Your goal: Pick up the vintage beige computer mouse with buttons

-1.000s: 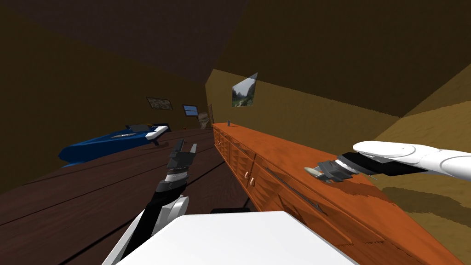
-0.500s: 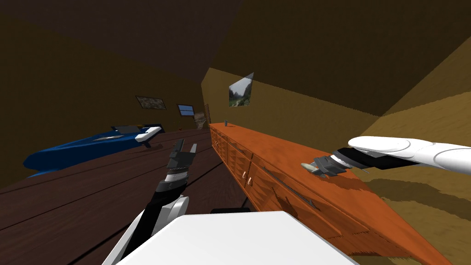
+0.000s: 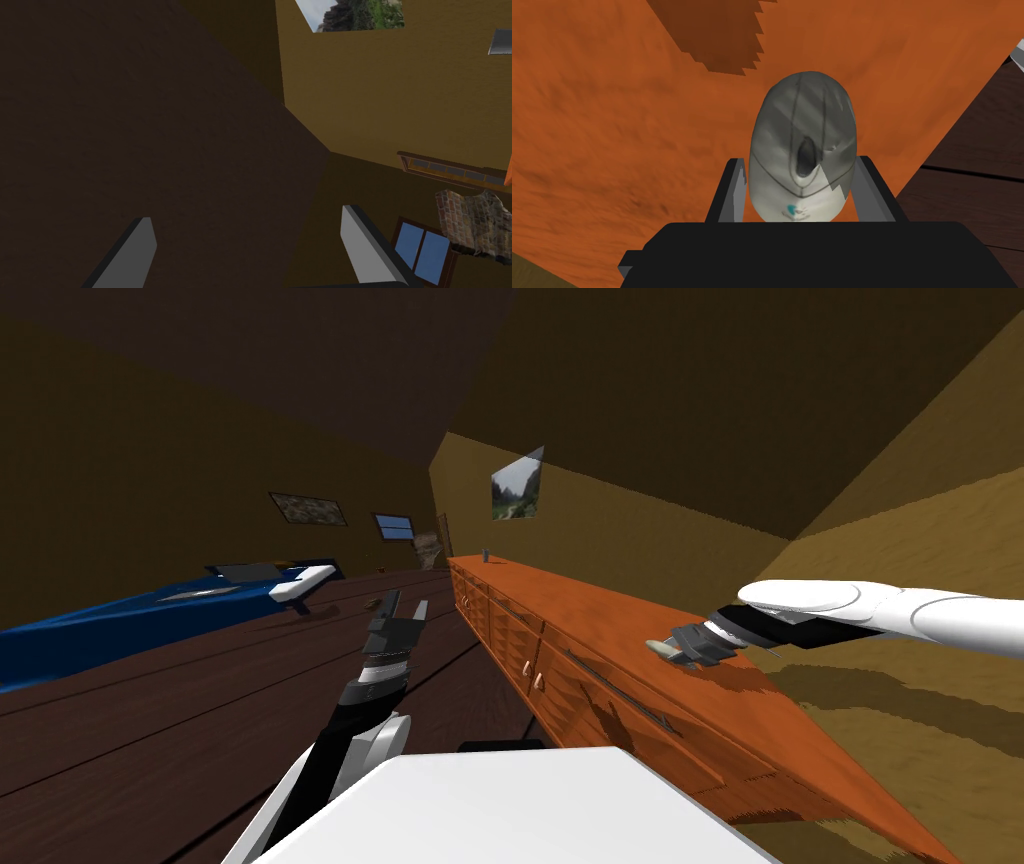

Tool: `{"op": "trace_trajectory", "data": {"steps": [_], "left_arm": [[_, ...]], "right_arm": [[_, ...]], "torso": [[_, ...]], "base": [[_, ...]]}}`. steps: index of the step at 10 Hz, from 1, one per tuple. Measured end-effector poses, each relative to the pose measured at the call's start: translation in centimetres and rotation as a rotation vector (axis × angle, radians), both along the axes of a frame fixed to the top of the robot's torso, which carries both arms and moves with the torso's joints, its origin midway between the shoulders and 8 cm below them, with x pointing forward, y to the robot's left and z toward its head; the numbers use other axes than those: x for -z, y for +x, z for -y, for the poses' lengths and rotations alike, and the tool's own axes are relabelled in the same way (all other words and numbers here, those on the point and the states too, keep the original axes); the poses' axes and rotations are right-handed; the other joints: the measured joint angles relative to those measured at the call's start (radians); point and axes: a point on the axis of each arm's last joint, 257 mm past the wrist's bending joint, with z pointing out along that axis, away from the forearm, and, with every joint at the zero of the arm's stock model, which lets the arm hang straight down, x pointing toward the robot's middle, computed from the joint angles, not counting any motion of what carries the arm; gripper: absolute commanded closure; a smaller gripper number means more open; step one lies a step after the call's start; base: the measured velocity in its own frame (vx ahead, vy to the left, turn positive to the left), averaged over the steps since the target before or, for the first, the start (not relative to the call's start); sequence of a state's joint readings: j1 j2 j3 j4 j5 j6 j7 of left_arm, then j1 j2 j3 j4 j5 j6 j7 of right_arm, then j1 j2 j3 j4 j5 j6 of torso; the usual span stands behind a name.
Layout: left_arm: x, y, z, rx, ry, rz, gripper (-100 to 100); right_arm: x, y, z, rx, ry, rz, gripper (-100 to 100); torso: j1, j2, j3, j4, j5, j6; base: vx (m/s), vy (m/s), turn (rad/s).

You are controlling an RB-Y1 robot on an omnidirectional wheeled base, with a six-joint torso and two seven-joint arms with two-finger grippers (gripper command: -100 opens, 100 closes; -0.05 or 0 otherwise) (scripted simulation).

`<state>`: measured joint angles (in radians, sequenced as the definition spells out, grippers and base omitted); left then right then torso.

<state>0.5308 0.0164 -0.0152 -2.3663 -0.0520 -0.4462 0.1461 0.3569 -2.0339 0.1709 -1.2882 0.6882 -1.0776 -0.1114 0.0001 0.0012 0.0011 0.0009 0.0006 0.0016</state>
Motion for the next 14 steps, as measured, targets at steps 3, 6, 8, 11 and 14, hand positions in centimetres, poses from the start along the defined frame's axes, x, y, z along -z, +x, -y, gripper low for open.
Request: {"op": "trace_trajectory", "data": {"steps": [3,6,8,11,14], "left_arm": [[0.0,0.0,0.0,0.0,0.0,0.0,0],[0.0,0.0,0.0,0.0,0.0,0.0,0],[0.0,0.0,0.0,0.0,0.0,0.0,0],[0.0,0.0,0.0,0.0,0.0,0.0,0],[0.0,0.0,0.0,0.0,0.0,0.0,0]], "right_arm": [[-0.2,1.7,-2.5,-0.045,0.004,-0.002,100],[0.0,2.8,-5.3,-0.091,0.011,-0.012,100],[0.2,3.7,-7.6,-0.13,0.021,-0.017,100],[1.5,3.7,-9.8,-0.159,0.037,-0.044,100],[2.3,3.8,-11.0,-0.175,0.053,-0.061,0]], "torso": [[-0.001,-0.001,-0.001,-0.001,-0.001,-0.001],[0.001,-0.001,-0.001,-0.001,-0.001,-0.002],[0.001,-0.001,-0.001,-0.001,0.0,-0.002],[0.001,-0.001,-0.001,-0.001,0.0,-0.001],[0.001,-0.001,-0.001,-0.001,0.0,-0.001]], "base": [[0.033,-0.042,-0.152],[0.023,-0.027,-0.084],[0.017,-0.017,-0.05],[0.017,-0.021,-0.099],[0.005,-0.004,0.012]]}}
